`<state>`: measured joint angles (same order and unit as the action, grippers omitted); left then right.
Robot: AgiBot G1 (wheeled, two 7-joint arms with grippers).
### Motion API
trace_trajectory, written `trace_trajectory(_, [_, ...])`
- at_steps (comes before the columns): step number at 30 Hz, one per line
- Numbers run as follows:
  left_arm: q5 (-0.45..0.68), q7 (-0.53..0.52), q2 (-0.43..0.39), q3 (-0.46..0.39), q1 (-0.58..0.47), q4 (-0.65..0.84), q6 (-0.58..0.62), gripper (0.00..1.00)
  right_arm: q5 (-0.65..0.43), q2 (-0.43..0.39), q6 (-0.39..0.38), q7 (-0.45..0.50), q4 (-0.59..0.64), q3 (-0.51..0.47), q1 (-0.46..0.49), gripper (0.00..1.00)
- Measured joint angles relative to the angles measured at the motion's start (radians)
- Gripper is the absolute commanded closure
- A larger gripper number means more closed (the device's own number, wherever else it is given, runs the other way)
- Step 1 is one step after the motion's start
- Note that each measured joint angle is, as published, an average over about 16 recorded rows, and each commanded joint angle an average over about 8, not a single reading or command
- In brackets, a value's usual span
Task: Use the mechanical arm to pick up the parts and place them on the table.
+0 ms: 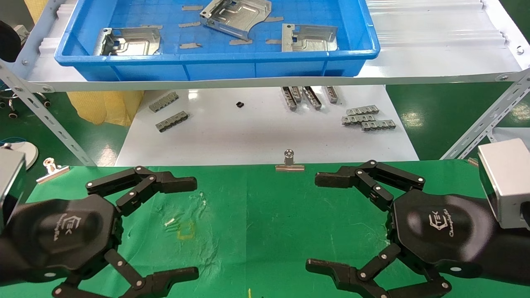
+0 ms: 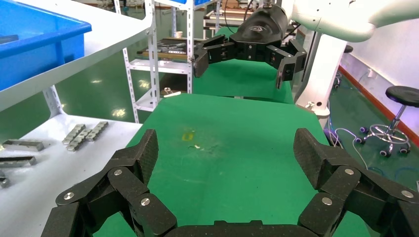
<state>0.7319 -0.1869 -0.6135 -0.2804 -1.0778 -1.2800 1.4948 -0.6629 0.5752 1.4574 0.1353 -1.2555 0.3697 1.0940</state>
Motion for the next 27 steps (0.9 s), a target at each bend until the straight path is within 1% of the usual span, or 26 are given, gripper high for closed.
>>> trace_trajectory(27, [0.0,0.0,0.0,0.0,0.0,0.0,0.0,0.0,0.0,0.0,0.0,0.0,0.0,0.0,0.0,1.0])
